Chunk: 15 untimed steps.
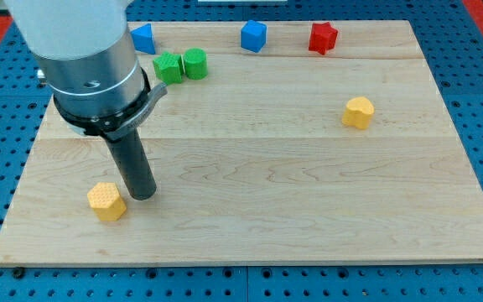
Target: Move the green star to the bottom right corner of the board
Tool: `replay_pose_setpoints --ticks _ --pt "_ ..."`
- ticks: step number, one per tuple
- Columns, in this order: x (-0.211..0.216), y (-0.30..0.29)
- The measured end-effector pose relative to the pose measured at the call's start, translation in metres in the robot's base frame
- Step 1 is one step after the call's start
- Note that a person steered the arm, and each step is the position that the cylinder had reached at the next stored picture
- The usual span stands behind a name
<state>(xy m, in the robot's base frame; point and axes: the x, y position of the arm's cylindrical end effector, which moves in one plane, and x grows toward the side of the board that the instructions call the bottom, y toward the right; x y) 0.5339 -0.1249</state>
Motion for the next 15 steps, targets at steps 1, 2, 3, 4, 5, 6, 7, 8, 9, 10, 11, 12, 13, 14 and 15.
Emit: replay_pose_setpoints --ticks 1,2,3,4,5,6,7,8,9,10,11,12,13,14,15 --pt "0.014 -0.007" --pt "0.019 -0.061" --pt "0.014 -0.060" --pt "0.014 -0.063" --pt "0.016 -0.063" --pt "0.013 -0.050" --pt "-0.042 0.040" --pt "-0.105 0.103" --pt "-0.176 0.133" --pt "-0.228 0.133" --pt "-0.271 0.129" --pt "-0.282 0.089" --pt "-0.280 0.075" --pt "-0.271 0.052" --pt "-0.263 0.042"
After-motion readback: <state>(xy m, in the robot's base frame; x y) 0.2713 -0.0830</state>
